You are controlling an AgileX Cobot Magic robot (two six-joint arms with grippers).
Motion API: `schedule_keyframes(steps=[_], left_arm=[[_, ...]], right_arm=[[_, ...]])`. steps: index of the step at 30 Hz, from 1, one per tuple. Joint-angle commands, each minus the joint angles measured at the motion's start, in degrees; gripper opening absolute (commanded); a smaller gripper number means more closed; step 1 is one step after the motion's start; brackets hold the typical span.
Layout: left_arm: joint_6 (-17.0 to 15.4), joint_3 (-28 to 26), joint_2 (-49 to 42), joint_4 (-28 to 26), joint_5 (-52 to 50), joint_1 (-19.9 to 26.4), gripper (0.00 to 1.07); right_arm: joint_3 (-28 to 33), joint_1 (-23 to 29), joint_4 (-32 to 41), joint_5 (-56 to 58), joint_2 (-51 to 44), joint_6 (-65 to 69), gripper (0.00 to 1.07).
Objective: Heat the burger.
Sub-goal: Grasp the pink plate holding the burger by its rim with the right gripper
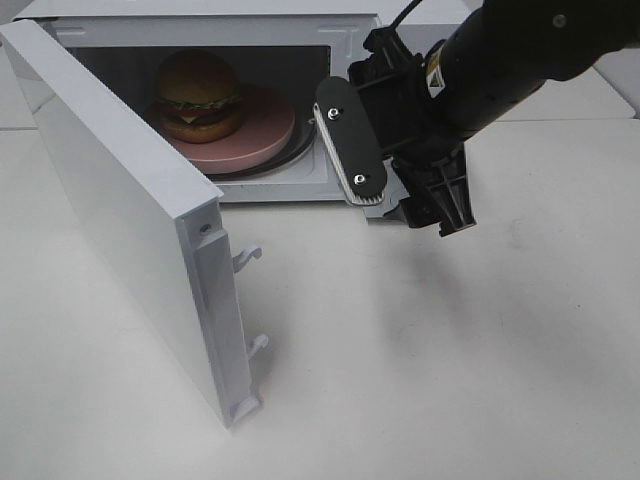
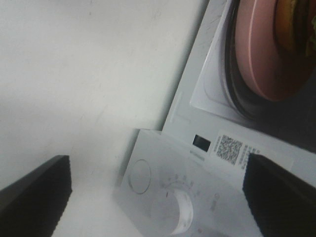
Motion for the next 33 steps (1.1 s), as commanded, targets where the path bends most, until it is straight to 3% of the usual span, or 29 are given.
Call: schedule_keyframes(steps=[1,33], left_arm=[[-0.34,0.23,-1.09,-0.06,0.06,0.11,0.98],[-0.34,0.23,-1.09,-0.06,0.06,0.11,0.98]], right_arm=[[-1.89,1.2,0.0,-2.06,1.38,-0.57,0.9],[-18.79,1.26,2.86,-5.27,19.48,-0.29,0.87]])
